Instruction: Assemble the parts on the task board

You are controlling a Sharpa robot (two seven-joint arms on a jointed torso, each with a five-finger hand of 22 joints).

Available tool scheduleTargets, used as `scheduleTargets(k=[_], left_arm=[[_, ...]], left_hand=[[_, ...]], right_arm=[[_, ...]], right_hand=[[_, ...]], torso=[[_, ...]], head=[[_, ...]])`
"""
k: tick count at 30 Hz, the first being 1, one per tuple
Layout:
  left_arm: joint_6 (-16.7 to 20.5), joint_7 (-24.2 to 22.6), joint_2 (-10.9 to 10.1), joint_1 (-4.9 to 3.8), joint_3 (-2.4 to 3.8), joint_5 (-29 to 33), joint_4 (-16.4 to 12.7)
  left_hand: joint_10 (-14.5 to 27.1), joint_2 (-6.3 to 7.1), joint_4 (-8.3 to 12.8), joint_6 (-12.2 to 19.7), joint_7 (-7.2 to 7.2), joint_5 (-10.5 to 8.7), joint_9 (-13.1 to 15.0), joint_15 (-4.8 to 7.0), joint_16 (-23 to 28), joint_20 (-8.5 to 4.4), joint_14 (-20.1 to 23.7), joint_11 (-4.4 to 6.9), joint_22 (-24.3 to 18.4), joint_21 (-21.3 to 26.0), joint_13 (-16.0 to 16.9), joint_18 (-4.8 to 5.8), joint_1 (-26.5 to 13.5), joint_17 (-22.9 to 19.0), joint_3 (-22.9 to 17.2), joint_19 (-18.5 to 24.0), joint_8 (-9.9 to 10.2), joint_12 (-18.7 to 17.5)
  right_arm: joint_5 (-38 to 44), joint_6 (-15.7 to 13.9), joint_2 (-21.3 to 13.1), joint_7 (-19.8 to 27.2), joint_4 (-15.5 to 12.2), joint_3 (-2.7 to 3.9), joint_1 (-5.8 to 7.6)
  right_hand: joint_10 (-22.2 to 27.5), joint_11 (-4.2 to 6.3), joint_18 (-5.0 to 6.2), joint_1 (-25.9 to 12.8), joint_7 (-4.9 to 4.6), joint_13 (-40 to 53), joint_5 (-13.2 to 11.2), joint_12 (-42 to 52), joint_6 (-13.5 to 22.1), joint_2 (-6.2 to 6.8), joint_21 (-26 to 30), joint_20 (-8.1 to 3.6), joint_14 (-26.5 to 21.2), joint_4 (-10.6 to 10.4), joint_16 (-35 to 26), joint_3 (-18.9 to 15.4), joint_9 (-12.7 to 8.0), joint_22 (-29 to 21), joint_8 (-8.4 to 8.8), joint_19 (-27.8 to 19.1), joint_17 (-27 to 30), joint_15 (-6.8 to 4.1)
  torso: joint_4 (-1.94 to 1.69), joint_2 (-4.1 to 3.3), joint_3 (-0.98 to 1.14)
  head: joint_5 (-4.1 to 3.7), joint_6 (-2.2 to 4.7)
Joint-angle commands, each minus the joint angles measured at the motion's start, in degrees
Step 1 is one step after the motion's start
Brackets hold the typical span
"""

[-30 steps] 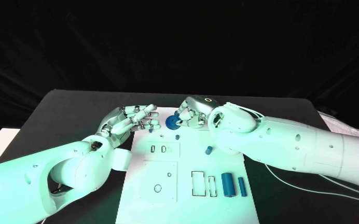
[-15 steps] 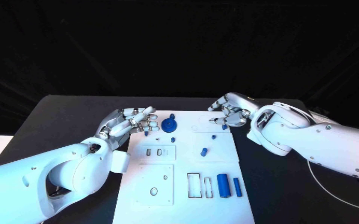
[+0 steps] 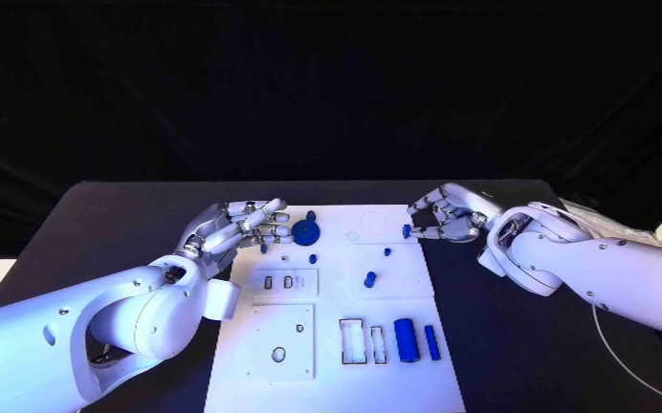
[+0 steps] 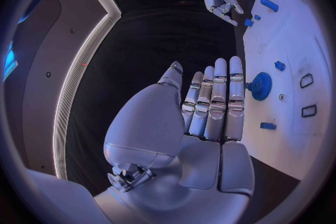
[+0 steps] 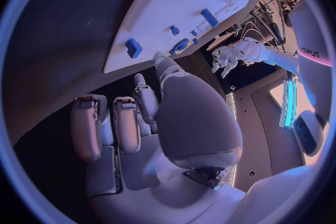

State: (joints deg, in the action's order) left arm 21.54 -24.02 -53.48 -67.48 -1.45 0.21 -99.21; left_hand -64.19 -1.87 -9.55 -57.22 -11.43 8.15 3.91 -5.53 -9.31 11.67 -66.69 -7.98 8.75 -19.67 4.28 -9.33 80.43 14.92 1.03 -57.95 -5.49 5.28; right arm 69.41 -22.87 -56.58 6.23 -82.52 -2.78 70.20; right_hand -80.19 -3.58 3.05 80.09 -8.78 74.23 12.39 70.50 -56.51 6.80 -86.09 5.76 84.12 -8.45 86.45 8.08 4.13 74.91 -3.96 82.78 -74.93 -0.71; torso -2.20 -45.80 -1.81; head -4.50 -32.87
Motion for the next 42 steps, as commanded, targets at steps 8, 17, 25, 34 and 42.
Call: scheduleTargets(k=[8, 17, 25, 34, 42], left_arm=[[-1.41, -0.42, 0.22, 0.16, 0.01, 0.09, 0.14], [-1.39, -0.40, 0.30, 0.20, 0.00, 0.09, 0.21], [-1.31, -0.37, 0.22, 0.21, 0.00, 0.09, 0.24], [-1.27, -0.28, 0.21, 0.22, 0.00, 0.09, 0.24], [-1.21, -0.18, 0.18, 0.22, 0.00, 0.09, 0.24]], left_hand=[[-0.28, -0.12, 0.44, -0.30, 0.03, -0.30, -0.02, 0.13, 0.27, -0.04, -0.34, -0.23, 0.01, 0.00, 0.05, -1.15, 0.23, 0.12, 0.08, -0.32, 0.35, -0.40], [-0.22, -0.11, 0.46, -0.24, -0.02, -0.30, -0.04, 0.11, 0.31, -0.04, -0.34, -0.27, 0.01, 0.00, 0.03, -1.14, 0.23, 0.17, 0.10, -0.34, 0.43, -0.49], [-0.22, -0.11, 0.46, -0.24, -0.02, -0.30, -0.04, 0.11, 0.31, -0.04, -0.34, -0.27, 0.01, 0.00, 0.03, -1.14, 0.23, 0.17, 0.10, -0.34, 0.43, -0.49], [-0.22, -0.11, 0.46, -0.24, -0.02, -0.30, -0.04, 0.11, 0.31, -0.04, -0.34, -0.27, 0.01, 0.00, 0.03, -1.14, 0.23, 0.17, 0.10, -0.34, 0.43, -0.49], [-0.15, -0.17, 0.49, -0.19, -0.06, -0.29, -0.05, 0.08, 0.38, -0.04, -0.34, -0.31, 0.01, 0.01, 0.01, -1.12, 0.24, 0.24, 0.11, -0.35, 0.51, -0.60]], right_arm=[[0.52, 1.79, 1.90, 0.38, 3.20, 0.01, -0.69], [0.83, 2.73, 4.00, -0.33, 5.59, 0.01, -1.07], [0.88, 3.46, 4.86, -0.25, 6.28, 0.02, -1.39], [0.88, 3.73, 5.15, -0.09, 6.60, 0.02, -1.49], [0.88, 4.21, 5.34, 0.00, 6.69, 0.02, -1.52]], right_hand=[[0.40, -0.09, -0.86, 0.14, 0.01, -0.14, -0.47, -0.29, 0.67, 0.17, -0.15, 0.16, 4.45, 0.30, 0.19, -0.29, -0.11, 5.55, 0.38, 0.27, -8.30, 0.27], [0.32, -0.07, -0.86, 1.11, 0.00, 0.09, -0.70, -0.10, 0.21, -1.18, -0.15, 0.23, 4.46, 0.95, 0.22, 0.28, 0.01, 5.60, 0.00, 0.28, -8.40, 0.29], [0.11, 0.08, -0.88, 1.40, 0.18, 0.39, -0.81, 0.23, -0.97, -1.79, -0.18, 0.18, 4.47, 1.38, 0.24, 0.60, 0.19, 5.70, -0.39, 0.33, -8.46, 0.20], [-0.36, 0.71, -0.92, 2.18, 0.92, 1.01, -3.33, 0.89, -3.75, -3.87, -0.28, -0.20, 4.55, 2.27, 0.42, 2.37, 0.49, 5.97, -1.11, 0.51, -8.84, -0.30], [-0.87, 1.33, -0.94, 2.61, 1.70, 1.65, -3.84, 1.62, -6.02, -4.86, -0.31, -0.63, 4.60, 3.14, 0.52, 3.70, 0.78, 6.06, -1.89, 0.55, -9.08, -0.83]], torso=[[-0.03, -0.06, 0.01], [-0.16, 0.00, -0.05], [0.02, 0.03, -0.01], [-0.06, 0.06, 0.03], [-0.03, 0.03, 0.06]], head=[[0.05, -0.36], [0.51, -0.70], [0.62, -0.89], [0.48, -0.86], [0.42, -0.92]])
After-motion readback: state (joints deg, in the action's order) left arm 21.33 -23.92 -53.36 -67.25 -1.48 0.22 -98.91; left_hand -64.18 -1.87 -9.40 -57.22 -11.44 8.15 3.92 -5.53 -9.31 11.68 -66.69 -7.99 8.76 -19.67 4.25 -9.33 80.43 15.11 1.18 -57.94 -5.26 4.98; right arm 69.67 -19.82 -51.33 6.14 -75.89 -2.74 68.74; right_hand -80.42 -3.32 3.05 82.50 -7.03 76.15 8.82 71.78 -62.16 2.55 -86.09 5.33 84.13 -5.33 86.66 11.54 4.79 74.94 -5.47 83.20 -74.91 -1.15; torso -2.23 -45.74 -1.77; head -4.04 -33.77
